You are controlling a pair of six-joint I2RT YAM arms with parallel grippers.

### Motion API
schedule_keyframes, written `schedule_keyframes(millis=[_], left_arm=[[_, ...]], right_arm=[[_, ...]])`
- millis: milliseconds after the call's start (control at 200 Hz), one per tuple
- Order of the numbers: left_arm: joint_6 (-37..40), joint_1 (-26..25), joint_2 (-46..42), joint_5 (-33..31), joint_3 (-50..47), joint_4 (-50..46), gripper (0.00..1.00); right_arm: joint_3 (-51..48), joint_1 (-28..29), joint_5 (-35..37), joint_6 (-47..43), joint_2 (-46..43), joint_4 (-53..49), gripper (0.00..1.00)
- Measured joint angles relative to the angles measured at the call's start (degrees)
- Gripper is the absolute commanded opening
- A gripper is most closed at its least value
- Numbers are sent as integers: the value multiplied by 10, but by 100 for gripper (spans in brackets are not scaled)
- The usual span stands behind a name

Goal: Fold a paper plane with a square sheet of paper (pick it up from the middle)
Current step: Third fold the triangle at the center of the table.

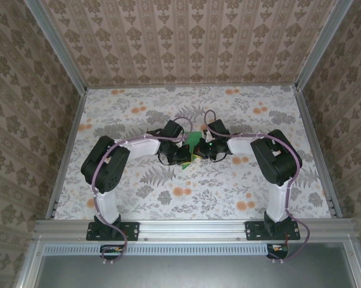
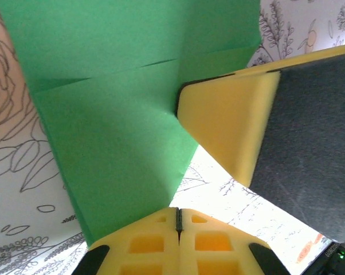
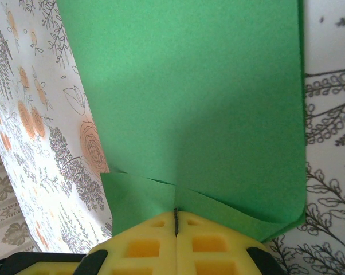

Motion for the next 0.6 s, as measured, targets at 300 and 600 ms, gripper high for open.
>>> schedule_keyframes(millis=[300,600], left_arm=[[-5,0,0,3,-30,15,0],[-16,1,-15,4,-63,57,0]], right_arm=[[0,0,0,0,0,0,0],[0,0,0,0,0,0,0]])
